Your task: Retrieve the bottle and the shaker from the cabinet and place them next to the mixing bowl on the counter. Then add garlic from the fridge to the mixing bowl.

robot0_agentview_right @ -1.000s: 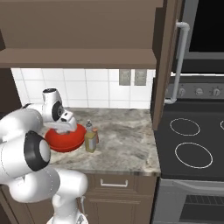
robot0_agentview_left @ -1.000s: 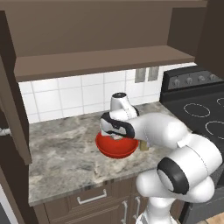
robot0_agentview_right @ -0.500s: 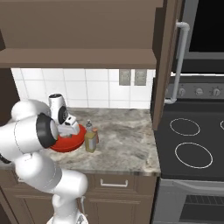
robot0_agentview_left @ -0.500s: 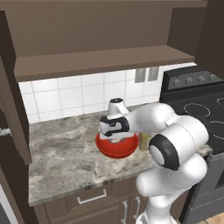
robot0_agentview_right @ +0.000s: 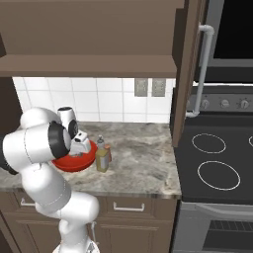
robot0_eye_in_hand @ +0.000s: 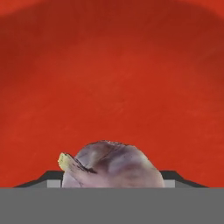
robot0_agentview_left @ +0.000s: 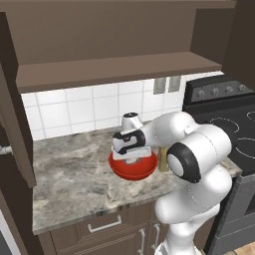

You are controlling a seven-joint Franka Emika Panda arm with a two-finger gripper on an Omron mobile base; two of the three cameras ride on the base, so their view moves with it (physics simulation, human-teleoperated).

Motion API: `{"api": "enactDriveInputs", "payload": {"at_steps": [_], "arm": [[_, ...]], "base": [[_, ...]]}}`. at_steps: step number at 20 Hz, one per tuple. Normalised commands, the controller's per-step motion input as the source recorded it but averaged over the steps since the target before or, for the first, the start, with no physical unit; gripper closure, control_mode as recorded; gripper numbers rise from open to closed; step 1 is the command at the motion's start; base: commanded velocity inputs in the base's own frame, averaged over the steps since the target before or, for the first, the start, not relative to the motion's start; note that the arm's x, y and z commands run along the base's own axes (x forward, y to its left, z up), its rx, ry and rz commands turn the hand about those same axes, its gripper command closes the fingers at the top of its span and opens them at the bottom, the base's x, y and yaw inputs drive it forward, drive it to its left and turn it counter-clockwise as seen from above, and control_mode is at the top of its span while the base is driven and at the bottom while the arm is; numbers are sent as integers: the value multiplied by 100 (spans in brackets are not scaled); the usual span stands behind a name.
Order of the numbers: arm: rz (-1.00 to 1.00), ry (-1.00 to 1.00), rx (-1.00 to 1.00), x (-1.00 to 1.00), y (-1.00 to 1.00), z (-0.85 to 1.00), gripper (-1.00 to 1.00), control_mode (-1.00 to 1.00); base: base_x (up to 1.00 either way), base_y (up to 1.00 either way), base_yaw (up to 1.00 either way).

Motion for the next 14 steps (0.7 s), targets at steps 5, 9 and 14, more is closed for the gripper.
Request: {"api": "enactDriveInputs", "payload": {"at_steps": [5, 9, 14], "arm": [[0, 0, 0, 0, 0, 0, -100, -100], [0, 0, 0, 0, 0, 0, -100, -100], [0, 0, 0, -7, 0, 0, -100, -100]], "base": [[0, 0, 0], [0, 0, 0], [0, 0, 0]]}}
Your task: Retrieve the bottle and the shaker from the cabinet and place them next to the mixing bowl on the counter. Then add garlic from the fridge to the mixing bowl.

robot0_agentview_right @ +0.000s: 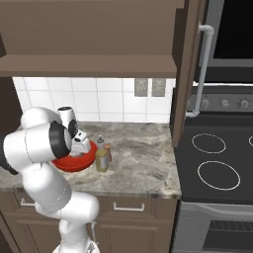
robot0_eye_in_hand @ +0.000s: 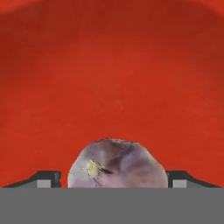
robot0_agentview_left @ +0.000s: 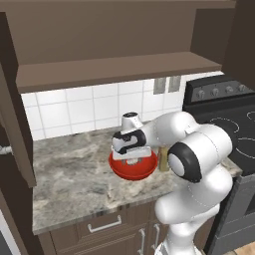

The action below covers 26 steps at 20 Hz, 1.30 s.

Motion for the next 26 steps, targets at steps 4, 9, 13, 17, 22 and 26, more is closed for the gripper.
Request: {"api": "enactDriveInputs", "payload": {"at_steps": [4, 9, 13, 17, 22, 26], "arm": [[0, 0, 0, -23, 0, 9, -100, -100], [0, -1, 0, -13, 0, 66, -100, -100], [0, -9, 0, -31, 0, 90, -100, -100], [0, -3, 0, -35, -5, 76, -100, -100], [0, 0, 0, -81, -20, 41, -100, -100], [0, -3, 2, -98, -27, 49, -100, -100]], "base": [[0, 0, 0], [0, 0, 0], [0, 0, 0], [0, 0, 0], [0, 0, 0], [0, 0, 0]]}}
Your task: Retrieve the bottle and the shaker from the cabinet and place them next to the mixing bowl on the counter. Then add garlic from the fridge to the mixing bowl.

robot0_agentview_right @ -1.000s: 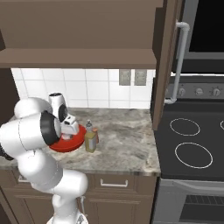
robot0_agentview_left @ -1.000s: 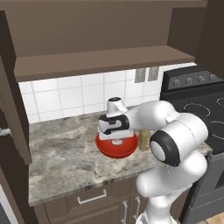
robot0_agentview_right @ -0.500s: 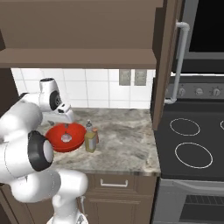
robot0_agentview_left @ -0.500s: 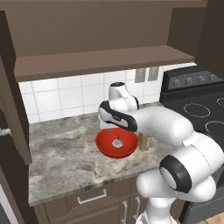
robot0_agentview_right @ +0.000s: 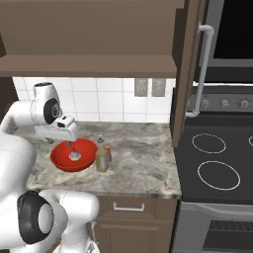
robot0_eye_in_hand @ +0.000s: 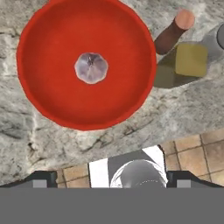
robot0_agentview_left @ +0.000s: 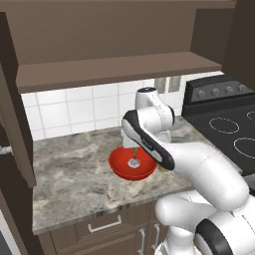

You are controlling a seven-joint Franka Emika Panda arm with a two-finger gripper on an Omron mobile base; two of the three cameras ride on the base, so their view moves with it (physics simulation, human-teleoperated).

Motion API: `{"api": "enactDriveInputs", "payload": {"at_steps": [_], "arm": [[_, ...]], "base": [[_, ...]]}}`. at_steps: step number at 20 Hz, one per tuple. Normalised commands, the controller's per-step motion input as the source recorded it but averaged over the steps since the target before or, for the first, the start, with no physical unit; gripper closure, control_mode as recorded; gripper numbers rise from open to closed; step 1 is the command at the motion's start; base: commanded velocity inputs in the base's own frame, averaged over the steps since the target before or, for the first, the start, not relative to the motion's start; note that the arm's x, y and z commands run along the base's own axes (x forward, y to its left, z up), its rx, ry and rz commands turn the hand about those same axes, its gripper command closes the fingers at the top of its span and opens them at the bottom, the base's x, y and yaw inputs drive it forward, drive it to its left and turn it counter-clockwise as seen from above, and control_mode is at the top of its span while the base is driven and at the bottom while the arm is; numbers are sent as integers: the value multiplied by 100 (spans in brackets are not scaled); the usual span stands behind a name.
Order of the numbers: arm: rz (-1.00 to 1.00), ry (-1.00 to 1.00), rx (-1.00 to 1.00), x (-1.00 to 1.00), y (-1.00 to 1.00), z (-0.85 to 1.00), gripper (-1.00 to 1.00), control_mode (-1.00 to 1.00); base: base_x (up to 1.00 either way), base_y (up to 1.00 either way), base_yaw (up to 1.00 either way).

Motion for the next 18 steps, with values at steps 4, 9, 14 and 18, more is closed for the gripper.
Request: {"api": "enactDriveInputs", "payload": {"at_steps": [4, 9, 14, 18], "arm": [[1, -8, 2, -100, -28, 59, -100, -100], [3, -7, 1, -91, -23, 69, -100, -100], [4, -12, 0, -54, -23, 50, -100, -100], [2, -20, 0, -20, -7, 22, -100, -100]], "base": [[0, 0, 0], [0, 0, 0], [0, 0, 0], [0, 0, 0]]}}
